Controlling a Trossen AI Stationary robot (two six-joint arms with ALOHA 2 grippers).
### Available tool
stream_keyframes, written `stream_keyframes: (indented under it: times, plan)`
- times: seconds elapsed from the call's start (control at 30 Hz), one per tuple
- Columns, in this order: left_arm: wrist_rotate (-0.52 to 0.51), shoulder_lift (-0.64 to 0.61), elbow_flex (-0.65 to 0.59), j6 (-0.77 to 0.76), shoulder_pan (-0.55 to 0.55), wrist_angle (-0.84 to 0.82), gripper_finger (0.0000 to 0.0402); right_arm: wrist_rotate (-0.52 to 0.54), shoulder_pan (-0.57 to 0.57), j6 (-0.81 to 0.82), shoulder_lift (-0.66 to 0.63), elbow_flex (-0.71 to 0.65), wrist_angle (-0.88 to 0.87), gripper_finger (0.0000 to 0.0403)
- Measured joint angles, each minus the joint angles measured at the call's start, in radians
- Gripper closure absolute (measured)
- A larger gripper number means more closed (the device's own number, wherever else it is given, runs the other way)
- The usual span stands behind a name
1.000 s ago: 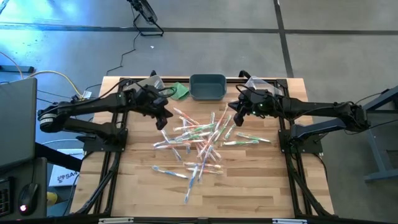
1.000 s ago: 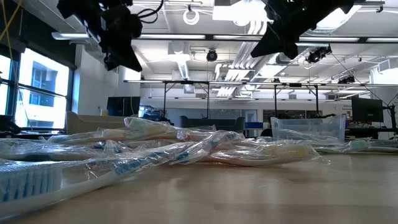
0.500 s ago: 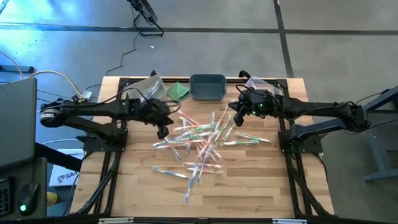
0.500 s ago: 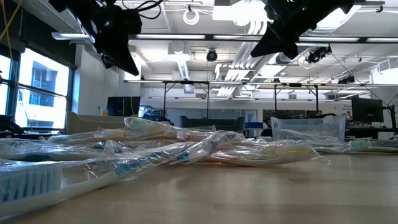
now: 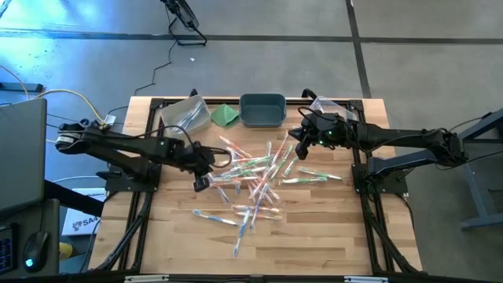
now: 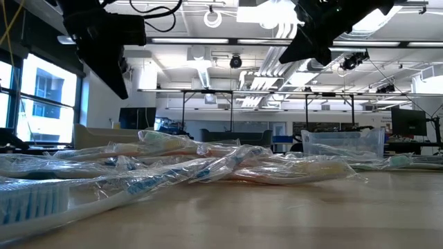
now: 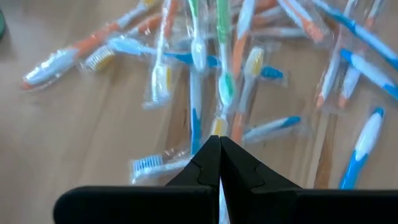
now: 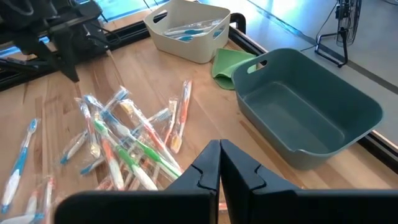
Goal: Pick & Place Toothbrushes
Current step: Put the orange toothbrush into the blue bin
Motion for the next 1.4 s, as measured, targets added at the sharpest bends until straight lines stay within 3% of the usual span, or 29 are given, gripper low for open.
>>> stream_keyframes:
  times: [0.37, 0.73, 1.4]
  plan:
    - [0.012, 0.056, 0.0, 0.004, -0.015, 0.01, 0.0398, 0.007, 0.0, -0.044, 0.0, 0.0, 0.0, 0.04]
    - [0.042, 0.141, 0.0, 0.017, -0.016, 0.008, 0.0308, 0.007, 0.0, -0.047, 0.0, 0.0, 0.0, 0.04]
    - [0.127, 0.291, 0.0, 0.034, -0.043, -0.028, 0.0304, 0.007, -0.001, -0.047, 0.0, 0.0, -0.001, 0.04]
